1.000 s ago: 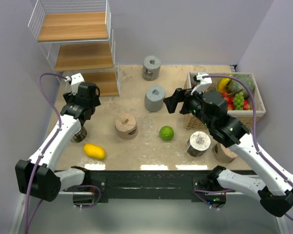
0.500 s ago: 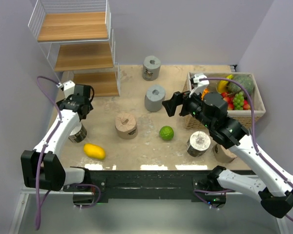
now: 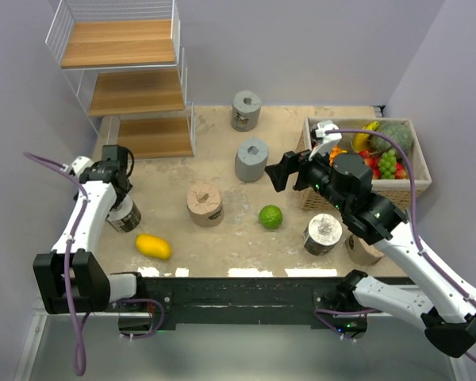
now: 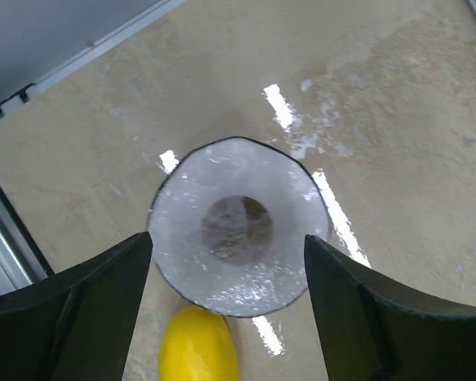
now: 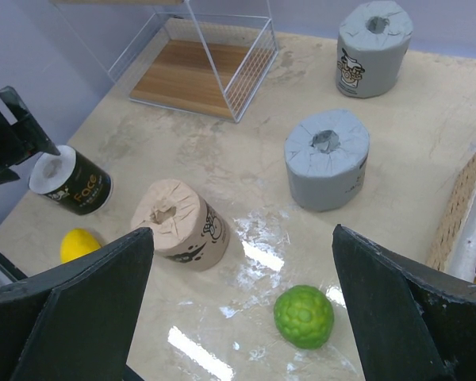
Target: Place and organize the paper towels onto the shelf
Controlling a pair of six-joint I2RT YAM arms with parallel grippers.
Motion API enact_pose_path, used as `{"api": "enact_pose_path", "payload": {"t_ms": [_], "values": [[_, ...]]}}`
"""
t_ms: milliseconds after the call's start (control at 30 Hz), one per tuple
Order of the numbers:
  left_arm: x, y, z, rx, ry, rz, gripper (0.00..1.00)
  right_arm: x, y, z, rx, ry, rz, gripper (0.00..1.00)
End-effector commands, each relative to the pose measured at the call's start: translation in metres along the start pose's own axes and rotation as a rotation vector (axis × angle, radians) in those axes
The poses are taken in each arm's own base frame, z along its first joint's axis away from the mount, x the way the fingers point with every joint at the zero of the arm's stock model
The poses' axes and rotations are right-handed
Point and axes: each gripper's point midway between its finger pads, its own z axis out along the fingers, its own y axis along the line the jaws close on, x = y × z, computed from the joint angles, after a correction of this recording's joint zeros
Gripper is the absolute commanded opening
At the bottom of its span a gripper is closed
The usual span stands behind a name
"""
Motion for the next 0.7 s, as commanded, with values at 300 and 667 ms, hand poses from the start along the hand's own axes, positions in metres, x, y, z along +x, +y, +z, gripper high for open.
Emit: {"api": "enact_pose_path", "payload": {"t_ms": [300, 667], "values": [[0.001, 0.041, 0.029, -0.121, 0.053, -0.252, 0.79, -0.007, -0.001, -0.004, 0.005, -0.012, -0.024, 0.99], [0.017, 0.032, 0.037, -0.085, 0.097, -0.262, 0.75, 0.001, 0.003, 0.001, -0.015, 0.026, -0.03, 0.99]]}}
